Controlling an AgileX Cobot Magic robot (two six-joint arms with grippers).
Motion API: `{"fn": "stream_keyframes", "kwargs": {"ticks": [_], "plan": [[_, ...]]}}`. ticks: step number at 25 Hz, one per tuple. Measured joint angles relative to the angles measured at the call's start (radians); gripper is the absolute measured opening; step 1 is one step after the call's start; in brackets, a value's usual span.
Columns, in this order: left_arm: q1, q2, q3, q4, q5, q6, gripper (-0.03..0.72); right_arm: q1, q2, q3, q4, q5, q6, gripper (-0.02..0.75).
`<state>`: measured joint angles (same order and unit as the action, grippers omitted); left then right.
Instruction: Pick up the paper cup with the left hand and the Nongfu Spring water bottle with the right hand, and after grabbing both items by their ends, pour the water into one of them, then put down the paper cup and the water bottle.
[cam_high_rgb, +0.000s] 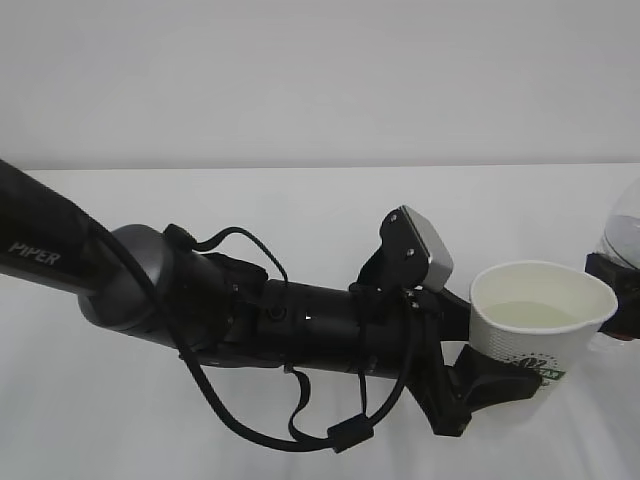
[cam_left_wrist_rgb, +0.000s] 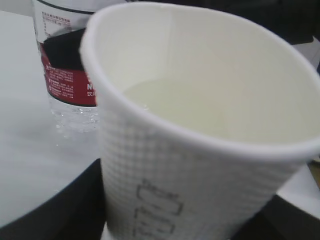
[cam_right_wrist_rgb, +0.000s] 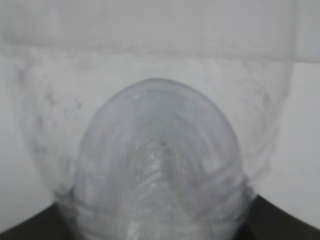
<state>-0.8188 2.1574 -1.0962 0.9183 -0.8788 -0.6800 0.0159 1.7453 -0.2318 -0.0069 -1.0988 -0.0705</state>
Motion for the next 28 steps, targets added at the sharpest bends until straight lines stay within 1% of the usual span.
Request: {"fn": "stream_keyframes", "kwargs": {"ticks": [6,18,28], "plan": [[0.000,0.000,0.000,0.000,0.000,0.000,0.482,0.000,0.004,-0.027,0.000,-0.005,0.000,0.377],[0.000,0.000,0.000,0.000,0.000,0.000,0.482,0.000,0.080,-0.143,0.000,-0.008,0.000,0.377],[0.000,0.000,0.000,0.000,0.000,0.000,0.482,0.000,0.133,-0.178,0.000,-0.010,0.000,0.377]]}}
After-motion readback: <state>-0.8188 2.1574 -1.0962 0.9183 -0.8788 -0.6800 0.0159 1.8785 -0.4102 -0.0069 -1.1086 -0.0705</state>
